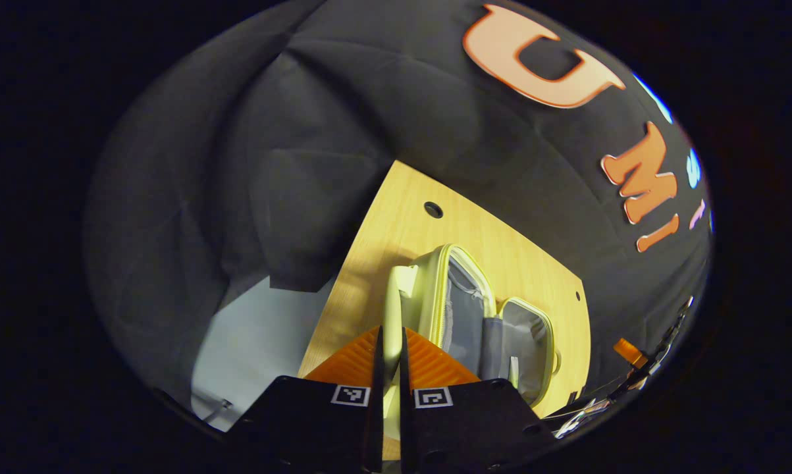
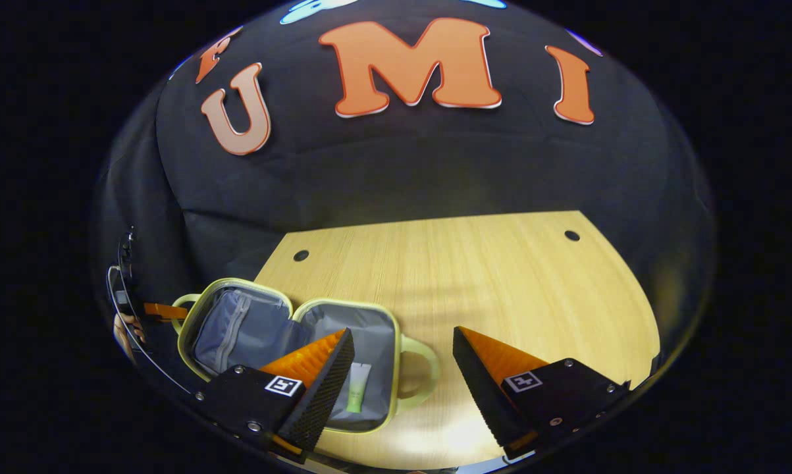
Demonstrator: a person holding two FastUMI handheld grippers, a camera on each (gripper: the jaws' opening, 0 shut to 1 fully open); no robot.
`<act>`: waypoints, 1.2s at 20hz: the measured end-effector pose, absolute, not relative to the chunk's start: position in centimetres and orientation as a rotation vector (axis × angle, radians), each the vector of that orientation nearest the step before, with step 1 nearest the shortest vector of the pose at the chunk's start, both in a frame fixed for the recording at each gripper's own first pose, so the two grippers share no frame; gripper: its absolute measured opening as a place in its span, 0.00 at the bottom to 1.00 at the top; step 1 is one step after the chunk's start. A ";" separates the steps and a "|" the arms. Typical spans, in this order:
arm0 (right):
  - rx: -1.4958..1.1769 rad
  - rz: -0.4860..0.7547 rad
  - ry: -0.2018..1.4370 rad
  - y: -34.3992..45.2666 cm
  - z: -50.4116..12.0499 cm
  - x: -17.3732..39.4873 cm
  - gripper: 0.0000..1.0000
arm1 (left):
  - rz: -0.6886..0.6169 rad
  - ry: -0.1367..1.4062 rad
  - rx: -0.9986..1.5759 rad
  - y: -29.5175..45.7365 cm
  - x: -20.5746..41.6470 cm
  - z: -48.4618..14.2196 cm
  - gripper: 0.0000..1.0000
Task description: First open the suitcase, pack the skin care products into it, and then close the suitcase.
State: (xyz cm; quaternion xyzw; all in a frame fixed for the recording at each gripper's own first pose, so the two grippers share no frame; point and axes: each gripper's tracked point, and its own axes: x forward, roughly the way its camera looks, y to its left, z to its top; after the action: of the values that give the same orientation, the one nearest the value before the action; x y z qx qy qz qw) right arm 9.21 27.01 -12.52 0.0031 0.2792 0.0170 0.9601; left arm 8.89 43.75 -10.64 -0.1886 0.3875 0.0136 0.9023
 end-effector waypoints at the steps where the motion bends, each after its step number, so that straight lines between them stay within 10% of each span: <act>1: -0.019 0.025 0.537 25.7 -11.7 9.4 0.96 | 0.037 0.794 -0.356 42.7 8.9 -9.5 0.10; 13: -0.166 0.085 0.355 12.4 -6.5 10.4 0.96 | 0.096 0.639 -0.177 24.4 7.2 0.8 0.13; 24: -0.137 0.061 0.366 3.4 -6.9 9.5 0.96 | -0.153 0.691 -0.160 4.7 10.4 -2.2 0.13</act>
State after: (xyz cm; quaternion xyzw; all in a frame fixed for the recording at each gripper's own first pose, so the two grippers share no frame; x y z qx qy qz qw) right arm 9.46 3.38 -6.93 -0.0680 0.1819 0.0305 0.9805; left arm 10.44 4.71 -2.16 -0.0784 0.3381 -0.0748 0.9349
